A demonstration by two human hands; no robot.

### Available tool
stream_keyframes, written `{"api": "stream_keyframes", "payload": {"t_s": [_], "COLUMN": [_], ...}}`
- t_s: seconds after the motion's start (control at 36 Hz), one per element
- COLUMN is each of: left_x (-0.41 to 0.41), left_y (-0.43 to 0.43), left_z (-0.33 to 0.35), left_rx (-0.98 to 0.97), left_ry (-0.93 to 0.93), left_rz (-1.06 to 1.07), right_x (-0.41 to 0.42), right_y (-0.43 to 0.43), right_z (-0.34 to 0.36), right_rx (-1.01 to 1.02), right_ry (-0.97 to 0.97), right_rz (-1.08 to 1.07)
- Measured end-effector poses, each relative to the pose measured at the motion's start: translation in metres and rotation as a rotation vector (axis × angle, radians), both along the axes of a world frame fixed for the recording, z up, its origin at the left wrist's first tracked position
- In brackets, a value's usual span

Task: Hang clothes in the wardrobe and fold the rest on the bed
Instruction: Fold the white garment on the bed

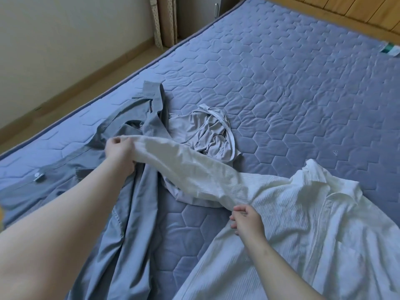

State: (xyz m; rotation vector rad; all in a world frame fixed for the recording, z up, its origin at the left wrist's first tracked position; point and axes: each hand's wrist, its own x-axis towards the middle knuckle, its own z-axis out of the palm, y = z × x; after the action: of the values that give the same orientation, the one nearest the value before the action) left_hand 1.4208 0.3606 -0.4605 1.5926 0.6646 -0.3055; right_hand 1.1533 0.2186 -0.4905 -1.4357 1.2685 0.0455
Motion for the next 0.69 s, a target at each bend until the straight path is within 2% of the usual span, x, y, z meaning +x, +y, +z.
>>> {"api": "stream_keyframes", "payload": {"t_s": [0.08, 0.19, 0.44, 0.58, 0.69], "left_x": [-0.034, -0.098, -0.289, -0.385, -0.436], "left_y": [-0.034, -0.082, -0.164, -0.183, -0.183], "left_z": [0.019, 0.036, 0.046, 0.02, -0.02], "left_rx": [-0.029, -0.132, -0.339, -0.184, 0.029], "left_ry": [-0.113, -0.156, -0.067, 0.015, -0.003], "left_rz": [-0.236, -0.444, -1.021, -1.363, -1.56], "right_x": [-0.01, -0.033, -0.128, -0.206, -0.269], "right_y": [-0.005, -0.014, -0.055, -0.078, -0.086], "right_z": [0.001, 0.01, 0.02, 0.017, 0.002], "right_rx": [0.015, 0.081, 0.187, 0.269, 0.321], "right_ry": [-0.018, -0.07, -0.211, -0.287, -0.22], "right_rz": [-0.085, -0.26, -0.688, -0.935, -1.042]}}
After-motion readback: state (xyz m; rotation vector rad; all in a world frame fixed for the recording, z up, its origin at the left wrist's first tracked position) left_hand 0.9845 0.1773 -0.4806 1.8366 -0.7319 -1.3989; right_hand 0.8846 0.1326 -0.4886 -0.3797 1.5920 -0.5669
